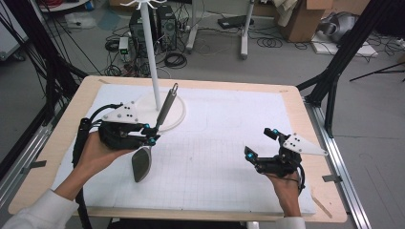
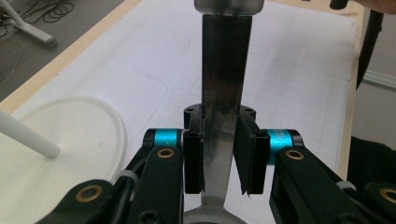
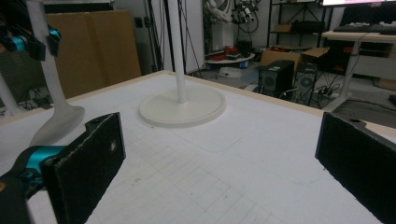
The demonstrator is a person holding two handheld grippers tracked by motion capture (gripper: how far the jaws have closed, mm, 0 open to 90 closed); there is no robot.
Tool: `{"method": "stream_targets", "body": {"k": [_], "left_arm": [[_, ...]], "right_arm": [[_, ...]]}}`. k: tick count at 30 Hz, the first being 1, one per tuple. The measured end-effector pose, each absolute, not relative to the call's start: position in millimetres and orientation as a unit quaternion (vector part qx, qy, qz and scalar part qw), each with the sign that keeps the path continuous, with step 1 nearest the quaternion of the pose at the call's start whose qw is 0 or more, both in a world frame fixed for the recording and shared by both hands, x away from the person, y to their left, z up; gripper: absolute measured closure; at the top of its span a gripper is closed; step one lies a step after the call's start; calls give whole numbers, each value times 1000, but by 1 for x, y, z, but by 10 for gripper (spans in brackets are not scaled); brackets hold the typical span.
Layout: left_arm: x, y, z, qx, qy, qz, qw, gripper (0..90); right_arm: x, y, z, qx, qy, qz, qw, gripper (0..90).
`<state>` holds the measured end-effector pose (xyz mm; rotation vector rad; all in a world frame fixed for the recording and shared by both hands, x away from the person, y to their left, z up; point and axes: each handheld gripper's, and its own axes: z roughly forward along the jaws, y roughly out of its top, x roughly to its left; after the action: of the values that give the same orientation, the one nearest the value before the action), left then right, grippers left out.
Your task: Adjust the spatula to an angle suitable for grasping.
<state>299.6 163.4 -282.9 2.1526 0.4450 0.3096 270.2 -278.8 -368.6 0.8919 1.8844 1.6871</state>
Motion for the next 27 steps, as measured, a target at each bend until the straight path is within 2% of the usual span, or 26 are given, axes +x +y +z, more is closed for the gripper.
{"method": "stream_targets", "body": {"k": [11, 20, 27], "left_arm": [[300, 155, -280, 851, 168, 119, 484, 745], [298, 148, -282, 852, 148, 113, 490, 745], [298, 145, -283, 847, 133, 106, 503, 745]], "right_arm": [[271, -272, -356, 307, 687, 620, 223, 4], [273, -265, -332, 281, 699, 616, 231, 4], [277, -255, -313, 249, 713, 617, 221, 4]]}}
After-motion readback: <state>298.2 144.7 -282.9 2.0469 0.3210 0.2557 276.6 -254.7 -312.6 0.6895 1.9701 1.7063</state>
